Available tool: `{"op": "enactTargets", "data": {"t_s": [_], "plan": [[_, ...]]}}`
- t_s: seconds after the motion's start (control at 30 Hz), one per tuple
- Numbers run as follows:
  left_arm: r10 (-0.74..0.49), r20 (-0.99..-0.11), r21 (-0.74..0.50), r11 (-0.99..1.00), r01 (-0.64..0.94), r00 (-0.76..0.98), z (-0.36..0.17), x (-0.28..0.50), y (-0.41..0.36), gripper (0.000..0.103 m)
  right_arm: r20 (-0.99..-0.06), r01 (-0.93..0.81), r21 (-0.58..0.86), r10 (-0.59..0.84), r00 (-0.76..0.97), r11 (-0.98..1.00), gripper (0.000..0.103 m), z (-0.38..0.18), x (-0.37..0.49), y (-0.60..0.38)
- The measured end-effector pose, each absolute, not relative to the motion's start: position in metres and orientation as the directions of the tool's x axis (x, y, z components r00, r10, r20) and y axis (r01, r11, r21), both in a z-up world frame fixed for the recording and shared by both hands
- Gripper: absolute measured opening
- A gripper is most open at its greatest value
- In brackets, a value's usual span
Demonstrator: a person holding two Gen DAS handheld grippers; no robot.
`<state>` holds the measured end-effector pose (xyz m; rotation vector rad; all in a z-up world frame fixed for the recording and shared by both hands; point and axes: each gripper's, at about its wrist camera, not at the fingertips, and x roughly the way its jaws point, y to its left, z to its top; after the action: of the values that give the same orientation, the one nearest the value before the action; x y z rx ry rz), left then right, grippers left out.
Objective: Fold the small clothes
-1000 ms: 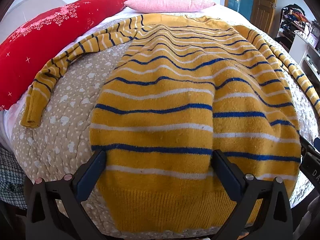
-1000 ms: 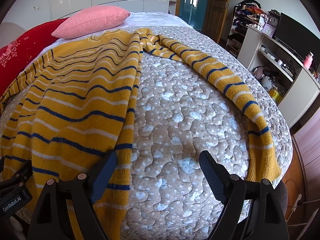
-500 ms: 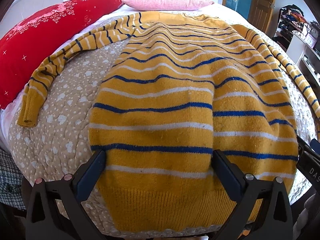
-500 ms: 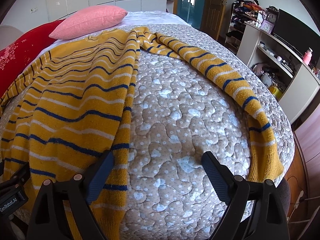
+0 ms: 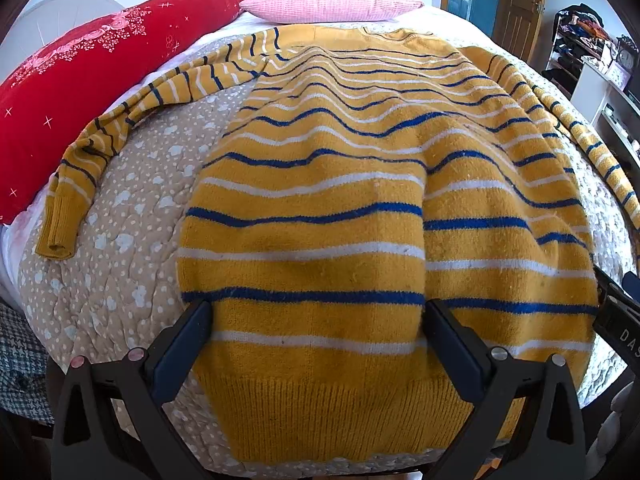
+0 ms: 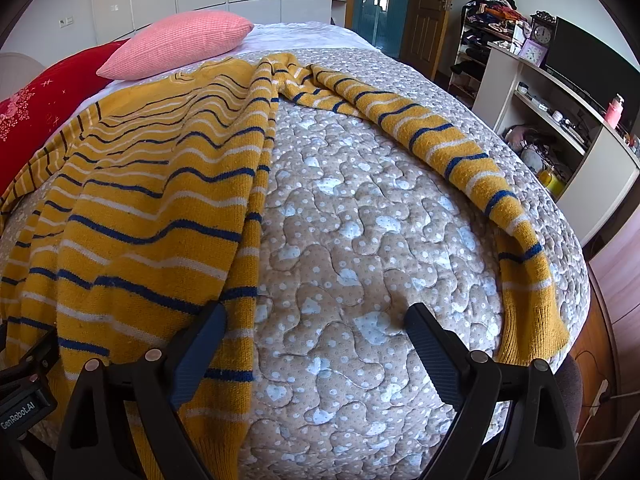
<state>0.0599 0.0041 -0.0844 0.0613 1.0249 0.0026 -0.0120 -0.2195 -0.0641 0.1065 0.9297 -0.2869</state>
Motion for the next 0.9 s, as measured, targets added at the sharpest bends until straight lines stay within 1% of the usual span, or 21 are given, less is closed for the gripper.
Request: {"op": "enactTargets", "data": {"t_s": [0.37, 0.53, 0.63, 0.7, 0.77, 0.9], "plan": [[0.023, -0.837, 0.038, 0.999, 0.016, 0.547, -0.084, 0.056, 0.006, 0.103, -0.802, 0.289, -0.033, -0.197, 0.563, 0.957, 0.095, -0.064, -0.012, -0.219], [0.002, -0.849, 0.020, 0.999, 0.029, 0.529, -0.081, 0.058, 0.009, 0.103, -0.803, 0.288, -0.032, -0.196, 0.563, 0.957, 0.095, -0.064, -0.012, -0.220], [-0.052, -0.844, -0.052, 0.999, 0.016, 0.533, -0.069, 0.056, 0.023, 0.099, -0.803, 0.288, -0.026, -0.192, 0.564, 0.957, 0.095, -0.065, -0.012, -0.220], [-0.098, -0.820, -0.131, 0.991, -0.019, 0.563, -0.055, 0.054, 0.045, 0.099, -0.803, 0.289, -0.024, -0.191, 0.564, 0.957, 0.096, -0.066, -0.012, -0.222], [-0.106, -0.803, -0.173, 0.983, -0.060, 0.587, -0.049, 0.053, 0.067, 0.099, -0.802, 0.293, -0.021, -0.191, 0.566, 0.956, 0.097, -0.067, -0.013, -0.222], [-0.132, -0.820, -0.225, 0.969, -0.103, 0.556, -0.061, 0.062, 0.097, 0.099, -0.800, 0.297, -0.022, -0.196, 0.567, 0.955, 0.098, -0.069, -0.013, -0.222]]}}
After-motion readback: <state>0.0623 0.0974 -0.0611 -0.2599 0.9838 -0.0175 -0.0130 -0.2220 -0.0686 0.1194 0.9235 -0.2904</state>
